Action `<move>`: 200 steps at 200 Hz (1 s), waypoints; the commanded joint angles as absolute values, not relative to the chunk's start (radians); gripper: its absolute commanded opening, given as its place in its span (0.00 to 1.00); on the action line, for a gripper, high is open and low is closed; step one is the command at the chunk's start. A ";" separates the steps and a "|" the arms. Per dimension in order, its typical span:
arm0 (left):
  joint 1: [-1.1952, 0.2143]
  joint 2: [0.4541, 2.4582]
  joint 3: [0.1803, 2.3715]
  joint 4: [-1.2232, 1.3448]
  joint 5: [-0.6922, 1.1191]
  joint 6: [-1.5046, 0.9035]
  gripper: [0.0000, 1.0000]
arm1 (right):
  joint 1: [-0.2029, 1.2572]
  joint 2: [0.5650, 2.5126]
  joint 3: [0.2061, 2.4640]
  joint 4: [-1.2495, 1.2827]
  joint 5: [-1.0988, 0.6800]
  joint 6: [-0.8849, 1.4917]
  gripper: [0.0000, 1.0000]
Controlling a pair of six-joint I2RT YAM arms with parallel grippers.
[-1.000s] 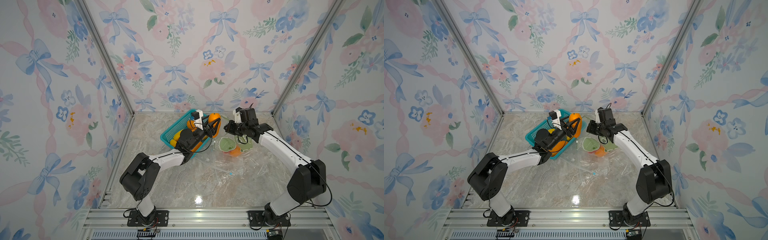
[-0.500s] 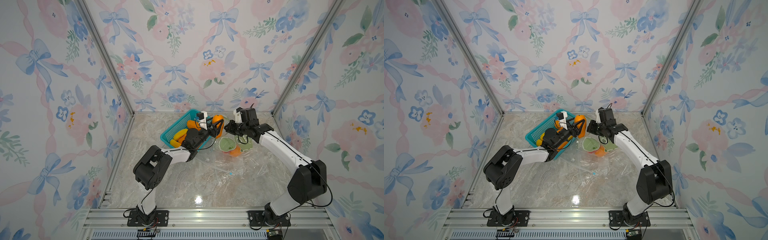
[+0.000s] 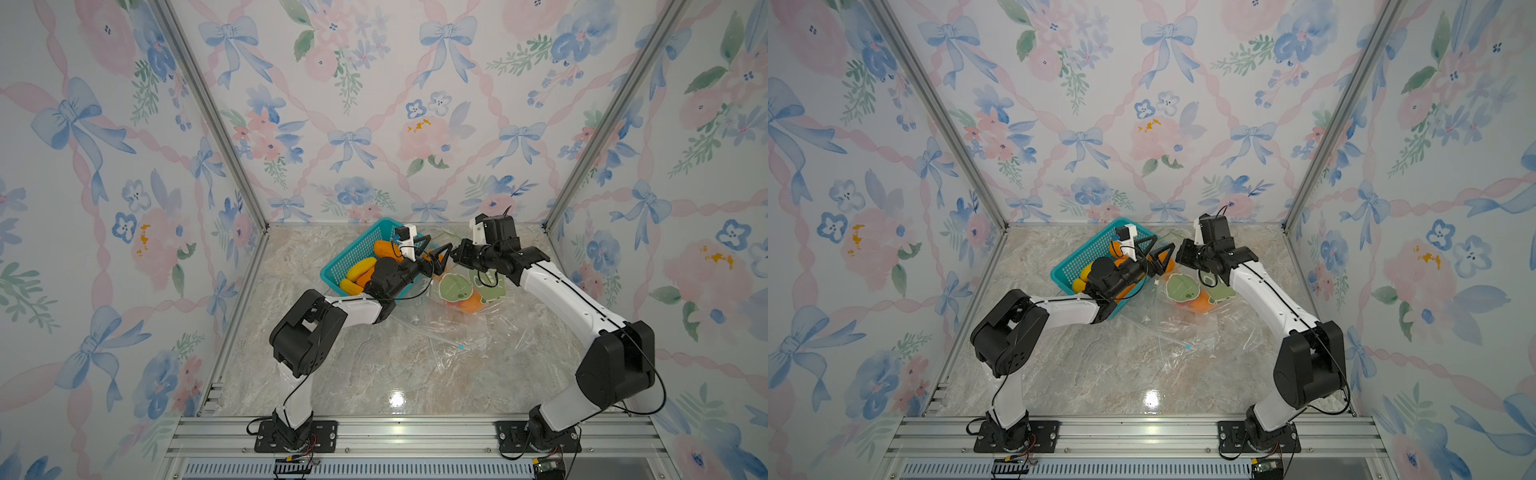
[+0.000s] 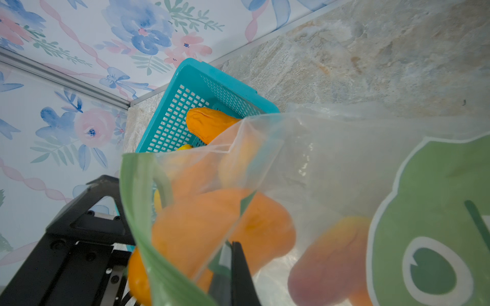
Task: Place the mango in a zip-top bag and seal the zipper
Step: Place the mango in the zipper food storage bag.
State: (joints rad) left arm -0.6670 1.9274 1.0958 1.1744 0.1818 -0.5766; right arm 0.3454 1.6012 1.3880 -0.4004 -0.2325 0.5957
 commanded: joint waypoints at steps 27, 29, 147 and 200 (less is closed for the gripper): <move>-0.671 1.891 1.102 1.160 0.176 -0.559 0.98 | 0.333 1.571 1.386 -0.379 -0.239 0.597 0.05; -0.671 1.888 1.102 1.154 0.173 -0.558 0.98 | 0.333 1.572 1.387 -0.380 -0.240 0.597 0.05; -0.585 1.807 1.481 0.191 0.241 -0.483 0.98 | 0.329 1.546 1.392 -0.403 -0.222 0.592 0.01; -0.548 1.737 1.423 0.153 0.180 -0.484 0.98 | 0.321 1.549 1.395 -0.411 -0.215 0.600 0.00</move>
State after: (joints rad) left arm -0.5610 1.8011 1.4544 0.2226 0.2054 -0.4980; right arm 0.3355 1.5803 1.3880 -0.4030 -0.2279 0.5957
